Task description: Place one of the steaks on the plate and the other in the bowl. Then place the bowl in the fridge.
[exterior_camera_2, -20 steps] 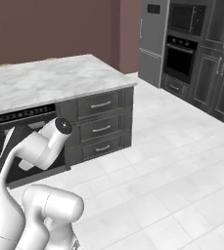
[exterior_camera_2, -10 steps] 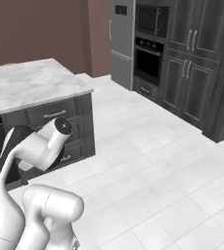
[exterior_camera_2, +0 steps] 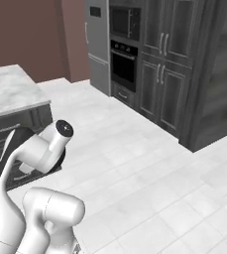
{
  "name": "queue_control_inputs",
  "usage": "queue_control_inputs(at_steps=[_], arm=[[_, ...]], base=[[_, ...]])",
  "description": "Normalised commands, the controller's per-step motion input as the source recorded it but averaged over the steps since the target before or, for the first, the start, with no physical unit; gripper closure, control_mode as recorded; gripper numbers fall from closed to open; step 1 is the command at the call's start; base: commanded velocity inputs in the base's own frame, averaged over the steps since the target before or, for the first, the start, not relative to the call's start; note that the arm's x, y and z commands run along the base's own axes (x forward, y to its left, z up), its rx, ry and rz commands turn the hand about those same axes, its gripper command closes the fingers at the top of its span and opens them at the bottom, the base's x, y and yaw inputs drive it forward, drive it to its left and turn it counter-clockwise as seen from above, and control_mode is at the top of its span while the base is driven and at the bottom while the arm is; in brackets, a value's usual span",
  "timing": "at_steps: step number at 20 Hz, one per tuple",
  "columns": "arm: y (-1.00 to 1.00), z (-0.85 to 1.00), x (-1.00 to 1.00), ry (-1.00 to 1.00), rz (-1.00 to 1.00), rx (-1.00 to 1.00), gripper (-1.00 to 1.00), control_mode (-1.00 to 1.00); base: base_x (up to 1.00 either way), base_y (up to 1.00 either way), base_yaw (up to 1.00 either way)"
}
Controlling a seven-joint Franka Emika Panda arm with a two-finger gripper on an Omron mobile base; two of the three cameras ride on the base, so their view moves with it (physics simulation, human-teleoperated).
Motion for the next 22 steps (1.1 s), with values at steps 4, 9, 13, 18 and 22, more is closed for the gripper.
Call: queue_control_inputs(at_steps=[4,9,13,18,22], arm=[[0.00,0.00,0.00,0.00,0.00,0.00,-1.00,1.00],[0.00,0.00,0.00,0.00,0.00,0.00,-1.00,1.00],[0.00,0.00,0.00,0.00,0.00,0.00,-1.00,1.00],[0.00,0.00,0.00,0.00,0.00,0.00,-1.00,1.00],[0.00,0.00,0.00,0.00,0.00,0.00,-1.00,1.00]], base=[[1.00,-0.81,0.00],[0.99,-0.59,-0.02],[0.99,-0.23,-0.13],[1.00,0.00,0.10],[1.00,0.00,0.52]])
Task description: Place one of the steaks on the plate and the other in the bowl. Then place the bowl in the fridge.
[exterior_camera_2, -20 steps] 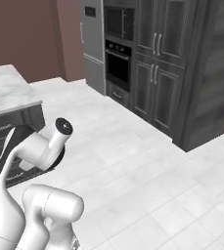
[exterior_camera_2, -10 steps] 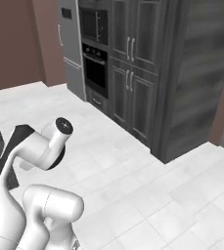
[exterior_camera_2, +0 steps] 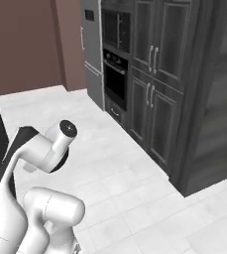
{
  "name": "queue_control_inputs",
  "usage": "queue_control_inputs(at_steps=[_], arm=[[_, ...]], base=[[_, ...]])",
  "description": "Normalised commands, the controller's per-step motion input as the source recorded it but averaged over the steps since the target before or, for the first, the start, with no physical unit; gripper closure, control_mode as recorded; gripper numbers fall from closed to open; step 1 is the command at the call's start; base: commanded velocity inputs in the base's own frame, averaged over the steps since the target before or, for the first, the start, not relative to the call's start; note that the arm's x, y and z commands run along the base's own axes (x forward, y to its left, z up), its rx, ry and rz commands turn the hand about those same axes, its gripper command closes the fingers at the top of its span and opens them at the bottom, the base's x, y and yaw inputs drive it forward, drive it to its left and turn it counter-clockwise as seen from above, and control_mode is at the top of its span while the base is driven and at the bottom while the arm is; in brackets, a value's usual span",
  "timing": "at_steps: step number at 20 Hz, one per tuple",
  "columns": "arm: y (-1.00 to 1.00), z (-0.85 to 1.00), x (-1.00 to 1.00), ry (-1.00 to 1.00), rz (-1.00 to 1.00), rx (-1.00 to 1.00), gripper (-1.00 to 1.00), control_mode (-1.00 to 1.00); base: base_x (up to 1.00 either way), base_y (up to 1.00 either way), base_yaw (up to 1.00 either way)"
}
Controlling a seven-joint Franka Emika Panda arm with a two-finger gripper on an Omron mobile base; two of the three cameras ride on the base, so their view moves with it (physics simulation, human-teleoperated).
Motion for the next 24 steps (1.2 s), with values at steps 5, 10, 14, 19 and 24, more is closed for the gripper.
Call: queue_control_inputs(at_steps=[5,10,14,19,24], arm=[[0.00,0.00,0.00,0.00,0.00,0.00,-1.00,1.00],[0.00,0.00,0.00,0.00,0.00,0.00,-1.00,1.00],[0.00,0.00,0.00,0.00,0.00,0.00,-1.00,1.00],[0.00,0.00,0.00,0.00,0.00,0.00,-1.00,1.00],[0.00,0.00,0.00,0.00,0.00,0.00,-1.00,1.00]], base=[[0.73,-0.01,0.81],[0.93,-0.28,0.74],[1.00,-0.68,0.51],[1.00,-0.79,0.35],[1.00,-0.75,0.22]])
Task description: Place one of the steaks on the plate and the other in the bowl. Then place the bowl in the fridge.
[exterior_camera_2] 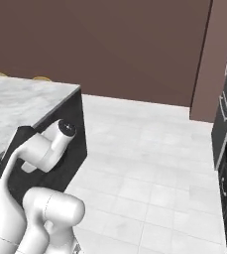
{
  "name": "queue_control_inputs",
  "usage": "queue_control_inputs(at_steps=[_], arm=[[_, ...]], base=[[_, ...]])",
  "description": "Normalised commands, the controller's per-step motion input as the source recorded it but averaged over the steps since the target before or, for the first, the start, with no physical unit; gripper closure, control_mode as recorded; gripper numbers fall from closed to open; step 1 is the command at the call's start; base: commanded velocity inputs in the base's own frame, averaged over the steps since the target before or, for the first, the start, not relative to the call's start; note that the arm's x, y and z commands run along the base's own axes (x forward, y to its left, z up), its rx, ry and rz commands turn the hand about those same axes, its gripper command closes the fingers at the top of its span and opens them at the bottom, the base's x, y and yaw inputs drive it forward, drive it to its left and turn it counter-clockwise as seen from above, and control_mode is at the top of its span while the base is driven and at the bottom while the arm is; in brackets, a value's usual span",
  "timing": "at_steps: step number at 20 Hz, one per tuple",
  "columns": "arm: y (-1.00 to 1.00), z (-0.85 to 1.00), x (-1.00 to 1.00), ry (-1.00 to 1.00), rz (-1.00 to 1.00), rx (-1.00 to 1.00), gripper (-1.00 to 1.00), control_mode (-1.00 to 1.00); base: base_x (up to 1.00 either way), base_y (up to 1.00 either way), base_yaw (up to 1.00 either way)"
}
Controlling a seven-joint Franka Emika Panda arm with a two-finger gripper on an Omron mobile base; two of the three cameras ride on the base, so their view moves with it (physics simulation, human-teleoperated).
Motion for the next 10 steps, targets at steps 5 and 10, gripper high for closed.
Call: queue_control_inputs(at_steps=[5,10], arm=[[0.00,0.00,0.00,0.00,0.00,0.00,-1.00,1.00],[0.00,0.00,0.00,0.00,0.00,0.00,-1.00,1.00]], base=[[1.00,-0.93,0.01],[1.00,-0.90,-0.05]])
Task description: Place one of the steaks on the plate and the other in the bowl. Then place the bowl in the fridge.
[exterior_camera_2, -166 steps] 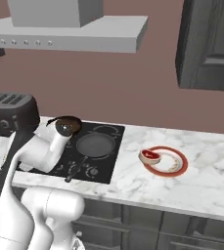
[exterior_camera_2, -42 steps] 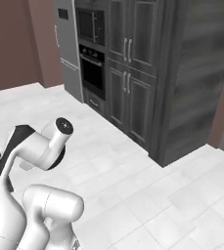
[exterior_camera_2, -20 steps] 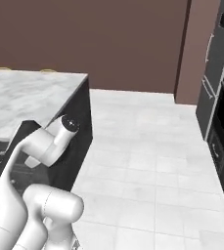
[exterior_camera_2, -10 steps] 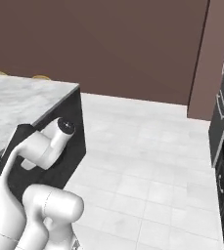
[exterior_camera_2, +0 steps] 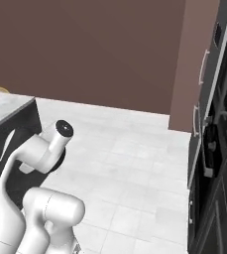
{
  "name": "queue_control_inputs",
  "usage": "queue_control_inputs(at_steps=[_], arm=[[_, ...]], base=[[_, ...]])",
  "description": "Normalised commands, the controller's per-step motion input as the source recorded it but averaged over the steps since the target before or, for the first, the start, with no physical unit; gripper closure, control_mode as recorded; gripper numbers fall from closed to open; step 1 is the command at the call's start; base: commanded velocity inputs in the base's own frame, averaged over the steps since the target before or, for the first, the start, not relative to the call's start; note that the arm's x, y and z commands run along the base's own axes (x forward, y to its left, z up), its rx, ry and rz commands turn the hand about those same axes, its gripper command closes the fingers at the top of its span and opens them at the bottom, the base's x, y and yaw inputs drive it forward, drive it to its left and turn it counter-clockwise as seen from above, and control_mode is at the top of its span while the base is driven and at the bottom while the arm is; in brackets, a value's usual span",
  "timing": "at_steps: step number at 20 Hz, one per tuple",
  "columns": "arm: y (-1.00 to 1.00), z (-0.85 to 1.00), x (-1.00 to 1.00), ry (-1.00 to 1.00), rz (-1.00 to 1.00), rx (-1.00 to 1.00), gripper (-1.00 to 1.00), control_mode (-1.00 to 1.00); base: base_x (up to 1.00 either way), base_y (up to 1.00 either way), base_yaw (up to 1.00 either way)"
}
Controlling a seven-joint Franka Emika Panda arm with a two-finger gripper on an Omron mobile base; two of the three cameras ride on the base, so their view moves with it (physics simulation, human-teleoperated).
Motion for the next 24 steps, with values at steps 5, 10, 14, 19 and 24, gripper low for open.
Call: queue_control_inputs(at_steps=[5,10,14,19,24], arm=[[0.00,0.00,0.00,0.00,0.00,0.00,-1.00,1.00],[0.00,0.00,0.00,0.00,0.00,0.00,-1.00,1.00],[0.00,0.00,0.00,0.00,0.00,0.00,-1.00,1.00],[0.00,0.00,0.00,0.00,0.00,0.00,-1.00,1.00],[0.00,0.00,0.00,0.00,0.00,0.00,-1.00,1.00]], base=[[1.00,-0.29,-0.04],[1.00,0.10,0.00],[1.00,0.00,-0.19],[1.00,0.00,-0.35],[1.00,0.12,-0.41]])
